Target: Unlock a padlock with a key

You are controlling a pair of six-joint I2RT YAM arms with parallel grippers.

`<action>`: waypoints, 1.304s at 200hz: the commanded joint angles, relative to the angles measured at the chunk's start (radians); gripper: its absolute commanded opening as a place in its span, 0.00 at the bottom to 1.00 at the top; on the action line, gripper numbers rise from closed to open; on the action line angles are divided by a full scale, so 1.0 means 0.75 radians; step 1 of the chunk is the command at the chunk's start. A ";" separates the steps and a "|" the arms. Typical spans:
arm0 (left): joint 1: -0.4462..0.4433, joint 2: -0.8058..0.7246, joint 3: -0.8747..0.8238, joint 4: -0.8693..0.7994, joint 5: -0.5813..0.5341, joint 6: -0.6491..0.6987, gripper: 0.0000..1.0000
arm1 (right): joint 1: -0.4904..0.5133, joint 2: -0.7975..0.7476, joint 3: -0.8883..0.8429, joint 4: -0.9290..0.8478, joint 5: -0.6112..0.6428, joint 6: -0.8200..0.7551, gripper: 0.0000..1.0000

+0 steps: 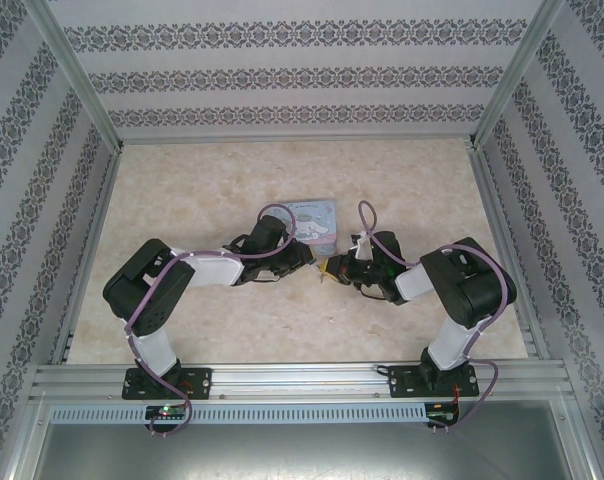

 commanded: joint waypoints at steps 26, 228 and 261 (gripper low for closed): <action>0.012 0.018 0.054 -0.016 0.080 -0.082 0.00 | 0.024 0.015 0.011 0.051 0.044 0.005 0.00; 0.010 0.033 0.091 -0.054 0.094 -0.103 0.12 | 0.066 0.002 0.058 0.104 0.019 0.055 0.00; 0.010 0.035 0.079 -0.045 0.089 -0.101 0.21 | 0.070 0.004 0.061 0.119 0.011 0.072 0.00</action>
